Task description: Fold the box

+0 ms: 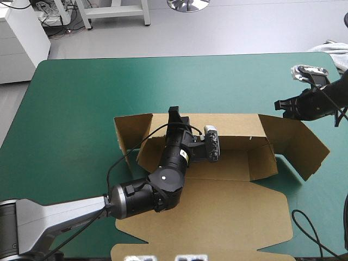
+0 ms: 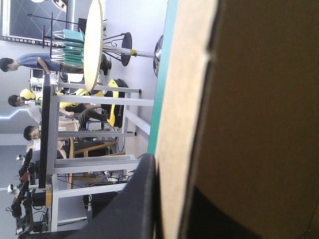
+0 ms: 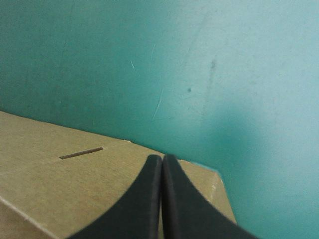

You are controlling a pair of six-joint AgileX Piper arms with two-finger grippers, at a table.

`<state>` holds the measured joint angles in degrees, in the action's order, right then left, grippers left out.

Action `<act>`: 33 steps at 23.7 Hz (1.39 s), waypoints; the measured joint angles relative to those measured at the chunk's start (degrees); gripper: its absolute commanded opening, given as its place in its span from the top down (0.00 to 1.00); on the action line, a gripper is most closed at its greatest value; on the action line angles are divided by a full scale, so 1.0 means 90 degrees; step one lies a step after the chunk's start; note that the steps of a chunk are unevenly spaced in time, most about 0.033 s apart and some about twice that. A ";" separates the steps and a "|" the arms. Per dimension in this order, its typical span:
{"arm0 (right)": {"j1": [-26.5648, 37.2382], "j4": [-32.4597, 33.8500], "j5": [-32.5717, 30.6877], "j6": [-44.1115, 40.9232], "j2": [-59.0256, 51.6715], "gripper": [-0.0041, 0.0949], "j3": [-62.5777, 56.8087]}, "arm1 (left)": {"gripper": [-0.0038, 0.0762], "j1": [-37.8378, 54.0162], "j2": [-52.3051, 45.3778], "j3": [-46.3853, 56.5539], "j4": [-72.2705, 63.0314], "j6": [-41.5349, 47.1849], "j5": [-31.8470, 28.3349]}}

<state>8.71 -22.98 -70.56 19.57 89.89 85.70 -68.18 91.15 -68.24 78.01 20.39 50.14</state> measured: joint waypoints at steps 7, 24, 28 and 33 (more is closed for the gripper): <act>0.0000 -0.0063 0.0260 0.0454 -0.0617 0.98 -0.0994 | 0.96 -0.0007 0.0000 0.0008 0.0000 0.0000 -0.0114; 0.0000 -0.1050 0.0448 0.0951 -0.1014 0.98 -0.1491 | 0.96 -0.0012 0.0007 0.0038 0.0492 0.1545 0.0361; 0.0000 -0.1596 0.0646 0.1394 -0.1029 0.98 -0.1880 | 0.96 -0.0010 0.0145 0.0038 0.0546 0.1312 0.0359; 0.0000 -0.1684 0.1031 0.1750 -0.1261 0.98 -0.2490 | 0.96 -0.0010 0.0468 0.0032 0.0783 0.1139 0.0393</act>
<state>8.71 -38.14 -61.28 35.31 78.55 63.29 -68.27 95.36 -67.95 85.06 30.64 53.68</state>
